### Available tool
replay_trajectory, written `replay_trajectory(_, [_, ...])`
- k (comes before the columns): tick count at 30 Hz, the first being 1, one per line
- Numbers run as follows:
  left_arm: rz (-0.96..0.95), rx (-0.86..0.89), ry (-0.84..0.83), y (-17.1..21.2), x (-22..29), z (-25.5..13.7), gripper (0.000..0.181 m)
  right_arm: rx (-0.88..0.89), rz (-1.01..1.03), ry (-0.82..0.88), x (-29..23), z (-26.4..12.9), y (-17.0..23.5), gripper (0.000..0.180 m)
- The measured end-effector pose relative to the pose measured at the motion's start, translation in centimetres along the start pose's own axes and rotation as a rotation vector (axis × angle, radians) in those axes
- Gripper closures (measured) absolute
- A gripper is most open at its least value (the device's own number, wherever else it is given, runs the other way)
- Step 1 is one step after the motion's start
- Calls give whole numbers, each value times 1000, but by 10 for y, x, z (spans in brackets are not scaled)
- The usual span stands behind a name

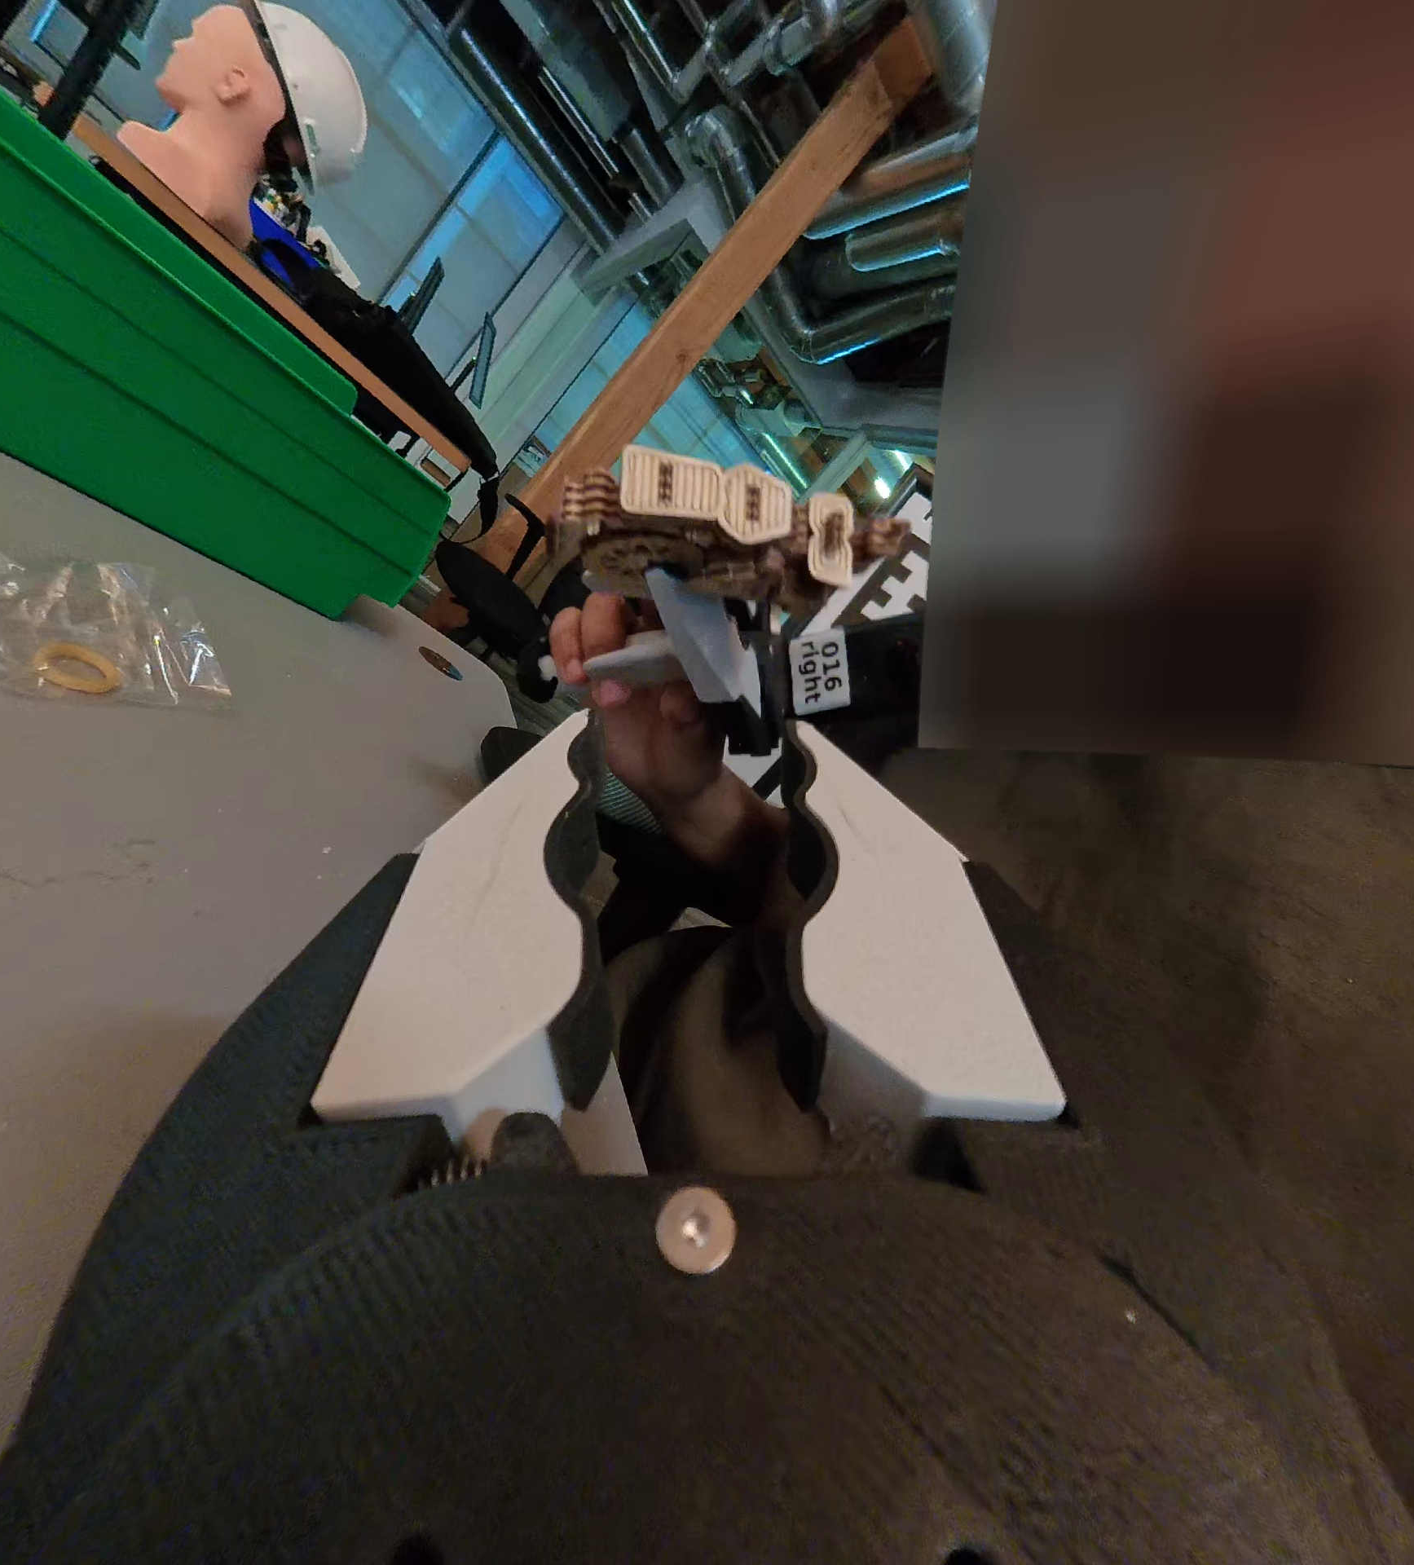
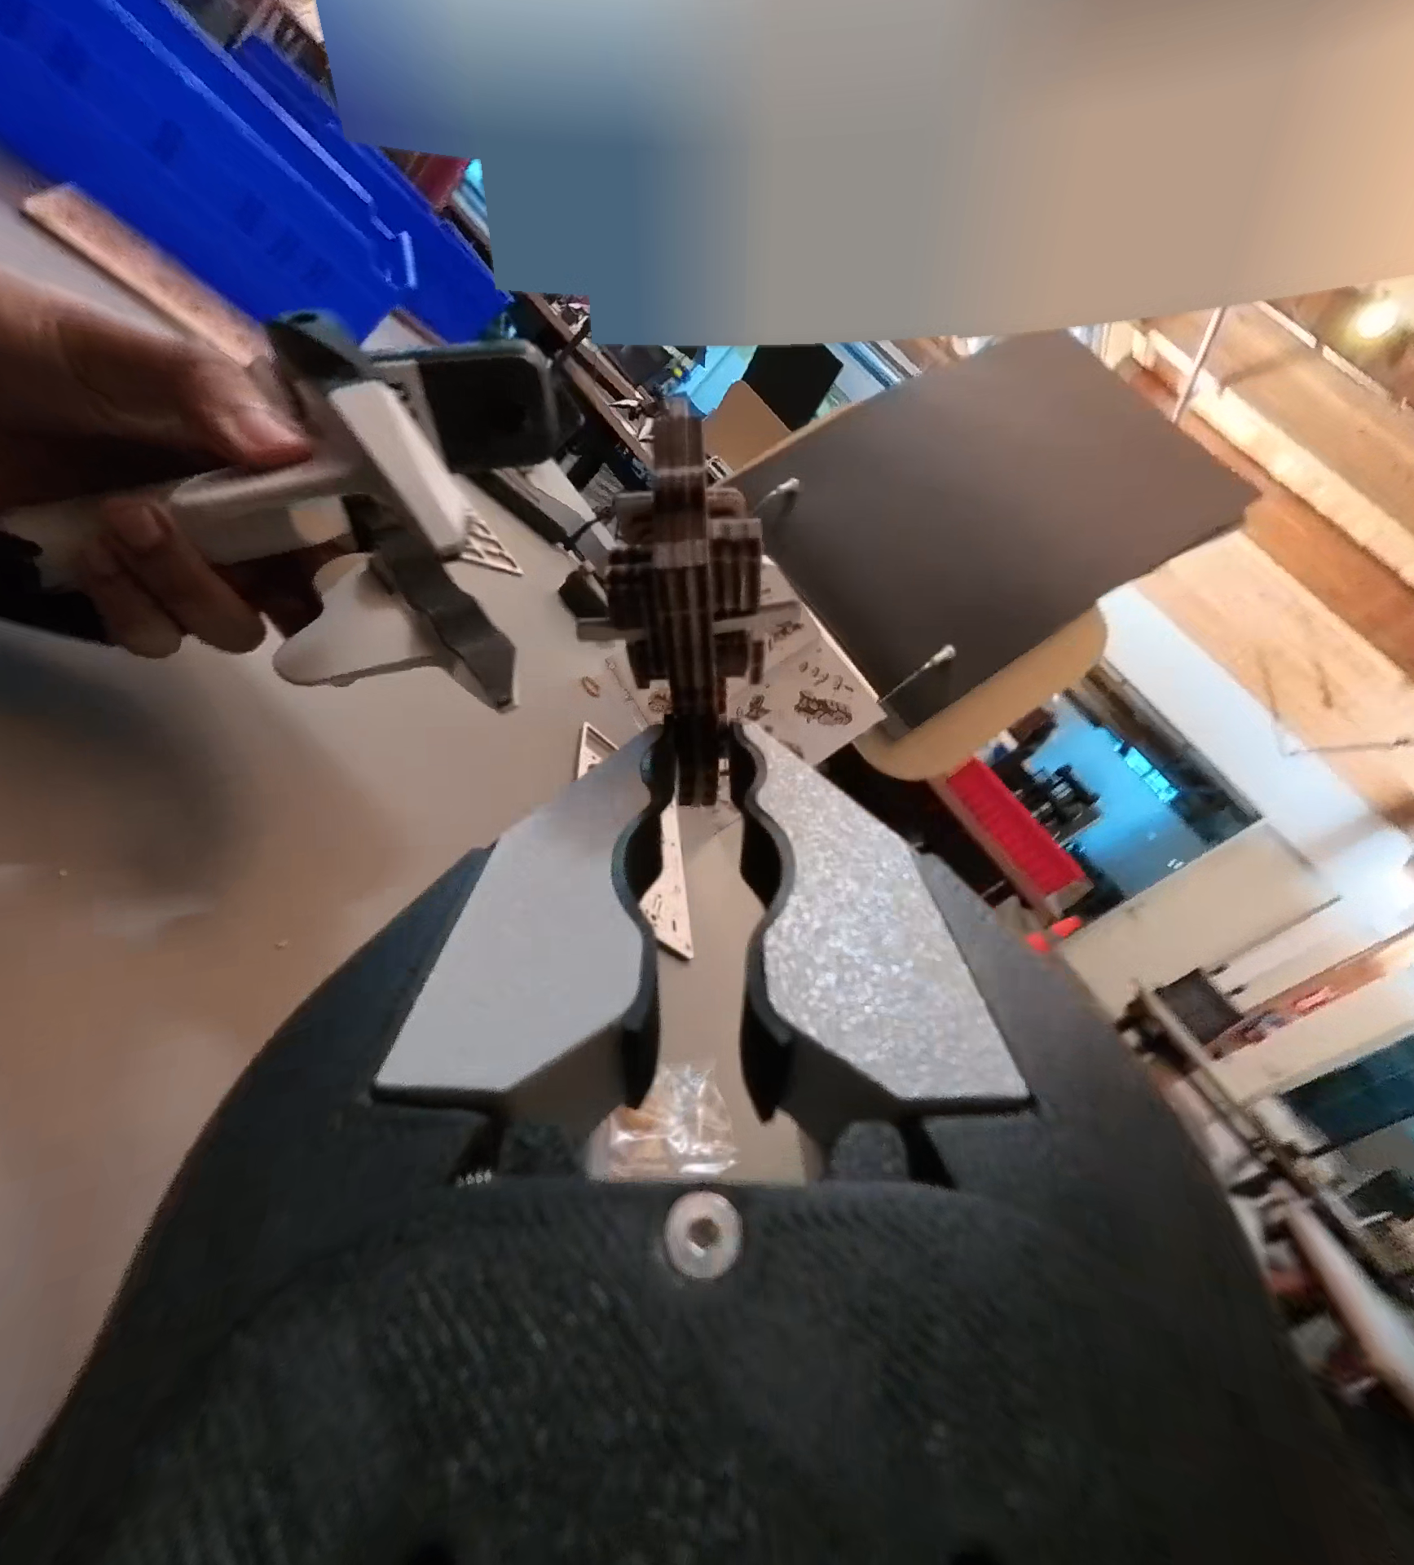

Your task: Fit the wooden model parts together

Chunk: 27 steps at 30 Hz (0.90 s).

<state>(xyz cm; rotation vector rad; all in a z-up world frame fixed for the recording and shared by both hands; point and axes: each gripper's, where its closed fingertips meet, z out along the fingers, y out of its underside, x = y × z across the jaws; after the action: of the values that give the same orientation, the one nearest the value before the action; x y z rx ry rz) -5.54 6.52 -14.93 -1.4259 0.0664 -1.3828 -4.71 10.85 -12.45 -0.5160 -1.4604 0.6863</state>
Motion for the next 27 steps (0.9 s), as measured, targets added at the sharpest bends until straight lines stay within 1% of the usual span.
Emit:
replay_trajectory(4, [-1,2,0,0,0,1,141,18,245,32,19,-2,8,170])
replay_trajectory(7, [3,6,-9,0,-2,1,141,-6,547,7,22,0,23,170])
replay_trajectory(9, [18,15,-31,-1,-5,1,141,-30,825,-65,14,5,35,170])
replay_trajectory(13, [33,18,-124,-1,-19,-4,141,-47,1418,-289,-11,10,46,170])
replay_trajectory(15, [18,30,-137,-3,-22,-7,141,-53,1632,-367,-22,12,49,170])
replay_trajectory(16, [7,36,-148,-4,-25,-8,141,-64,1707,-417,-29,13,49,170])
replay_trajectory(18, [-14,42,-155,-3,-28,-9,142,-80,1797,-547,-42,12,42,170])
replay_trajectory(21, [-77,24,-118,3,-26,-7,147,-48,1891,-643,-46,11,32,170])
replay_trajectory(27, [-207,-36,-83,18,-27,0,151,-130,1863,-720,-61,9,31,170])
